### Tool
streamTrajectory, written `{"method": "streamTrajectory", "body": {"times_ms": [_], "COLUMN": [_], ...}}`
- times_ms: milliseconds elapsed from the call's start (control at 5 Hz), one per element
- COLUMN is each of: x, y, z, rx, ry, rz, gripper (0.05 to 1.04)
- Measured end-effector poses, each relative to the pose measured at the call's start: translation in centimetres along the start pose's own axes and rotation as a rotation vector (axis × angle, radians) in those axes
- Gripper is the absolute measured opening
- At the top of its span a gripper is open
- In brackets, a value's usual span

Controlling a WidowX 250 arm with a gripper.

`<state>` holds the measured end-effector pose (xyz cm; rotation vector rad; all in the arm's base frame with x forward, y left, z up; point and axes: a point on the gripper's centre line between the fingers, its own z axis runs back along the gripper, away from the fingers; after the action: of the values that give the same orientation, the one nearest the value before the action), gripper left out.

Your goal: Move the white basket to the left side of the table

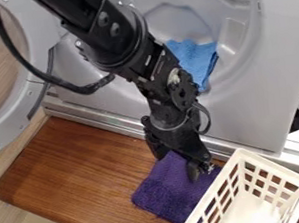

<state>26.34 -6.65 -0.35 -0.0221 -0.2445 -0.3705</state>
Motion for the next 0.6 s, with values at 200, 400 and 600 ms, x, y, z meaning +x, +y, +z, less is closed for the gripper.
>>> {"method": "streamTrajectory", "body": {"times_ms": [200, 400, 600], "x": [-0.5, -0.6, -0.6], "y": [0.0, 0.0, -0.5], "z": [-0.3, 0.7, 1.4], "rx": [-0.002, 0.006, -0.022], "ry": [0.023, 0.024, -0.018], "rz": [0.005, 0.005, 0.002], "gripper": [0.999, 0.999, 0.999]}}
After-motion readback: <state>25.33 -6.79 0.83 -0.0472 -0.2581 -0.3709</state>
